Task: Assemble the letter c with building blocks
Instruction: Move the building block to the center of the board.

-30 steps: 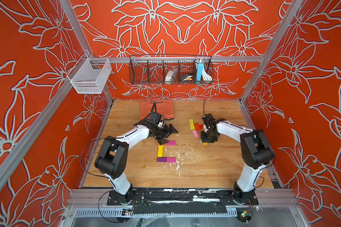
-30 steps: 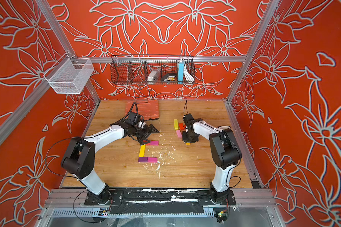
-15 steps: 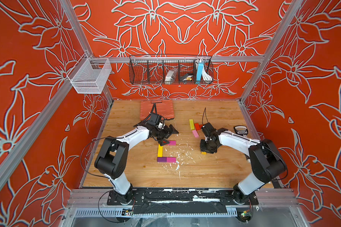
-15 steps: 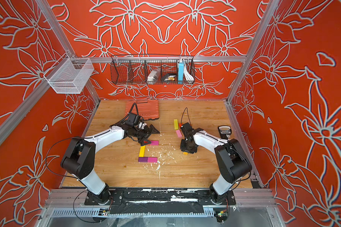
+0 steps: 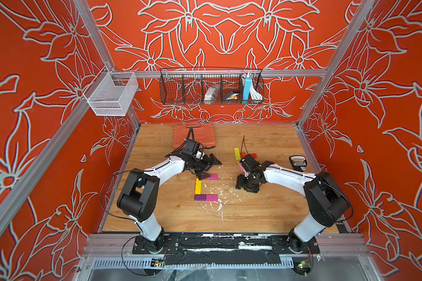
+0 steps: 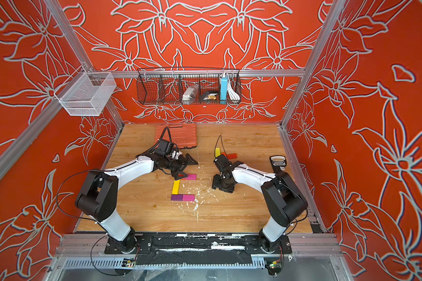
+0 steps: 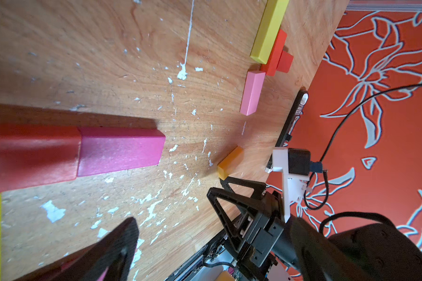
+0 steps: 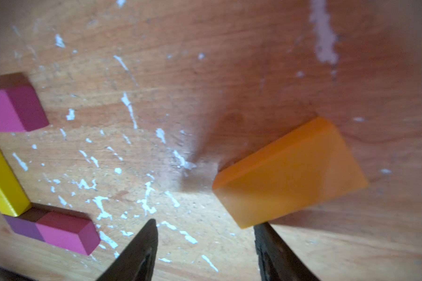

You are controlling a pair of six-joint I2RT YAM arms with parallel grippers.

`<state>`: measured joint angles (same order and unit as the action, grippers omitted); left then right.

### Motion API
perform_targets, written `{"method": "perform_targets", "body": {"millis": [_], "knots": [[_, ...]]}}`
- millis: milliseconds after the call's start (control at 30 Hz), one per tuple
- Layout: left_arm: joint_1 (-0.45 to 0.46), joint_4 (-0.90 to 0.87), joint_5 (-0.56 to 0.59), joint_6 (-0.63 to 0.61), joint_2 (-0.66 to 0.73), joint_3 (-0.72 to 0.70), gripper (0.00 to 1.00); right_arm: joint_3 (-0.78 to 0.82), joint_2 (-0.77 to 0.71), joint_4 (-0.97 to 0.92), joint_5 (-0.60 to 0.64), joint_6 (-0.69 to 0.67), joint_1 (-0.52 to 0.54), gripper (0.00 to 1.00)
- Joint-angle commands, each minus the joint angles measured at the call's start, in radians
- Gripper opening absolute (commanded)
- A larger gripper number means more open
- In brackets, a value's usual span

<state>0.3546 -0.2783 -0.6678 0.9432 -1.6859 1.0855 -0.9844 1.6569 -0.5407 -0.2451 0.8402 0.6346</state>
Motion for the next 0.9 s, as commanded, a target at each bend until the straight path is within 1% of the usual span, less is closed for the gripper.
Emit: {"method": "perform_targets", "body": {"millis": [0, 100, 133, 267, 367, 433, 500, 633, 867], "knots": [[0.005, -0.01, -0.001, -0.004, 0.018, -0.002, 0.98, -0.059, 0.007, 0.022, -0.027, -0.018, 0.016, 0.65], [0.005, -0.012, 0.004, -0.006, 0.021, -0.006, 0.98, -0.071, -0.034, -0.031, 0.013, -0.072, 0.017, 0.65], [0.006, -0.013, 0.004, -0.006, 0.023, -0.008, 0.98, -0.069, -0.055, -0.056, 0.046, -0.098, 0.018, 0.65], [0.006, -0.013, 0.012, -0.007, 0.024, -0.007, 0.98, -0.063, -0.112, -0.13, 0.19, -0.203, 0.017, 0.77], [0.012, -0.017, 0.022, -0.005, 0.018, 0.002, 0.98, -0.077, -0.104, -0.172, 0.288, -0.295, 0.013, 0.83], [0.016, -0.02, 0.029, -0.003, 0.012, 0.009, 0.98, -0.085, -0.085, -0.183, 0.326, -0.354, 0.008, 0.86], [0.021, -0.021, 0.036, 0.002, 0.004, 0.013, 0.98, -0.09, -0.064, -0.182, 0.336, -0.393, 0.001, 0.87], [0.032, -0.011, 0.037, 0.016, -0.02, 0.023, 0.98, -0.091, -0.026, -0.16, 0.292, -0.43, -0.02, 0.88], [0.045, -0.011, 0.04, 0.022, -0.056, 0.052, 0.98, -0.064, 0.027, -0.109, 0.227, -0.424, -0.043, 0.87]]}}
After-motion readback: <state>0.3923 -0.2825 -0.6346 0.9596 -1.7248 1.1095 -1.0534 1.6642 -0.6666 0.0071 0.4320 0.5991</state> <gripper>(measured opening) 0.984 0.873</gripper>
